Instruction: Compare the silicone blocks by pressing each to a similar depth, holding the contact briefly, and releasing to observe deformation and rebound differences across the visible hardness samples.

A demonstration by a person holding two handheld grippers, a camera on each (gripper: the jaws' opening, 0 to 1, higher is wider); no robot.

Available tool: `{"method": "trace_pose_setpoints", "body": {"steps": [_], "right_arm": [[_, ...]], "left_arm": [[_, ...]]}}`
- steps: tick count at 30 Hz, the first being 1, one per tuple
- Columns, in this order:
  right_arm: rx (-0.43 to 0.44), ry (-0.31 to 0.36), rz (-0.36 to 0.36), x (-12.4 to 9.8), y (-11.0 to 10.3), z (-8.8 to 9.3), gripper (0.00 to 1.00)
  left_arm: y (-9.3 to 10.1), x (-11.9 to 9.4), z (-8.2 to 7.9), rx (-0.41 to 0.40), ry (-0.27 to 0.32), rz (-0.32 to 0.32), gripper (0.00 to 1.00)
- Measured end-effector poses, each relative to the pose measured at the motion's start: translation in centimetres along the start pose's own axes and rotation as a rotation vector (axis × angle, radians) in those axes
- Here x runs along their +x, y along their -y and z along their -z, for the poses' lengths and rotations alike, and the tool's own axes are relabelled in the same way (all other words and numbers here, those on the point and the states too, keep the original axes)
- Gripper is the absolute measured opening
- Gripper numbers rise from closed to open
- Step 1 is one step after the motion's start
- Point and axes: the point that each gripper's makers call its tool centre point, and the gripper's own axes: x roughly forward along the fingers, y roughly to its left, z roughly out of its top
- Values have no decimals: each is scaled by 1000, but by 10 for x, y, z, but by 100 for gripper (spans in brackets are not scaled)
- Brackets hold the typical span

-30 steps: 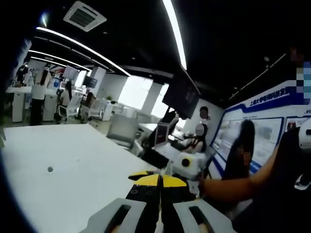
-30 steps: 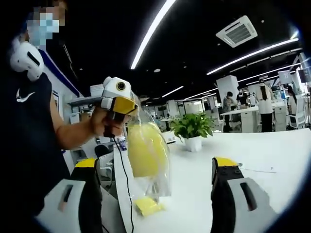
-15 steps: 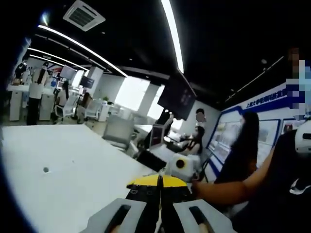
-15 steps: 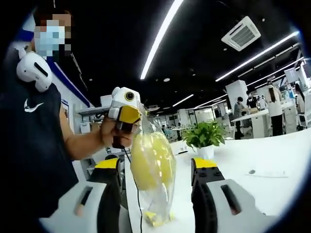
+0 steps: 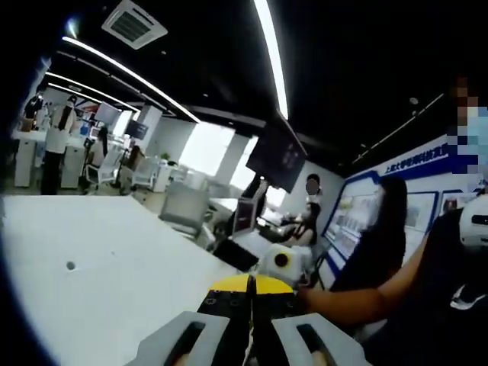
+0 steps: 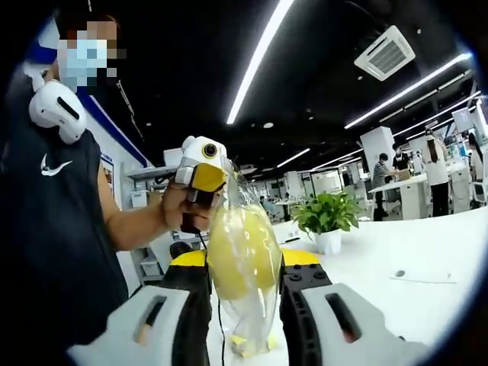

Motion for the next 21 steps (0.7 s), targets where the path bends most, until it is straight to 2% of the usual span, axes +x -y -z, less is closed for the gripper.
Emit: {"method": "trace_pose_setpoints", "body": {"steps": [10, 16, 18, 20, 21], "right_arm": [[-4, -22, 10, 0, 0, 0, 24], [29, -45, 11, 0, -2, 2, 20], [-3, -42, 16, 0, -2, 2, 19], [44, -63, 6, 0, -4, 4, 17], [40, -67, 9, 0, -3, 3, 16]], "left_arm": [[-1, -2, 0, -4, 5, -5, 0], [-2, -3, 2, 0, 4, -8, 0], [-1, -3, 2, 8, 4, -8, 0], [-1, -3, 3, 12, 1, -11, 0], [-1, -3, 3, 12, 0, -13, 0]]}}
